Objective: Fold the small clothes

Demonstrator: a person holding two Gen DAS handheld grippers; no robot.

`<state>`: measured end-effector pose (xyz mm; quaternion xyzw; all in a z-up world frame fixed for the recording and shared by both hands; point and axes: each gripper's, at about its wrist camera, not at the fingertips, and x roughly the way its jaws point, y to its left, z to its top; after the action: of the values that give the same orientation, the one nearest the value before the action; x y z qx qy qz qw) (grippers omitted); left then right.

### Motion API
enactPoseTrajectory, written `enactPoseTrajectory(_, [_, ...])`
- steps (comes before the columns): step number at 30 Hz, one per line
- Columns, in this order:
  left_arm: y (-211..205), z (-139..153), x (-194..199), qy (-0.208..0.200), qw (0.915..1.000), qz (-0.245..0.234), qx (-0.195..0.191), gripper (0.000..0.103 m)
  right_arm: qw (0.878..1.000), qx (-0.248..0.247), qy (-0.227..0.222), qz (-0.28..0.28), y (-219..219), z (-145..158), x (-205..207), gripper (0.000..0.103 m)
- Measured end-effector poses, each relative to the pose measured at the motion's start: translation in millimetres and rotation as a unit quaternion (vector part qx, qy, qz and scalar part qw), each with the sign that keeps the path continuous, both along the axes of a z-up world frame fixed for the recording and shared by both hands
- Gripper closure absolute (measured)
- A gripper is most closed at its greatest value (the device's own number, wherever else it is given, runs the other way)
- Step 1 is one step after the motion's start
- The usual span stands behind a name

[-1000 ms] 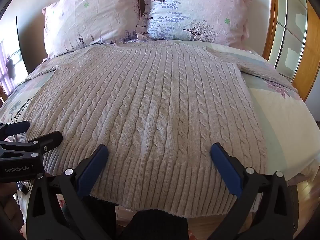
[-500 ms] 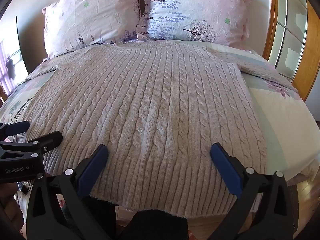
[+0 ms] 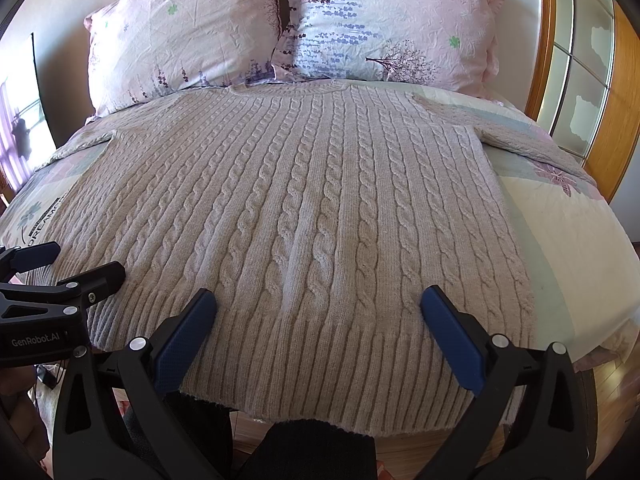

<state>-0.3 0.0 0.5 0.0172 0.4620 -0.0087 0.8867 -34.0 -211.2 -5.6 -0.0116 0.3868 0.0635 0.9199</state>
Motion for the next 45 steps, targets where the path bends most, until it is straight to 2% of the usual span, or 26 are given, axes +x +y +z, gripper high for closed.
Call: enactPoseTrajectory(45, [-0.8,1.8,-4.7,-0.012,0.9999,0.0,0.002,0.002,1.0,-0.001,-0.004,0.003,-1.0,0.9,0.1,0.001])
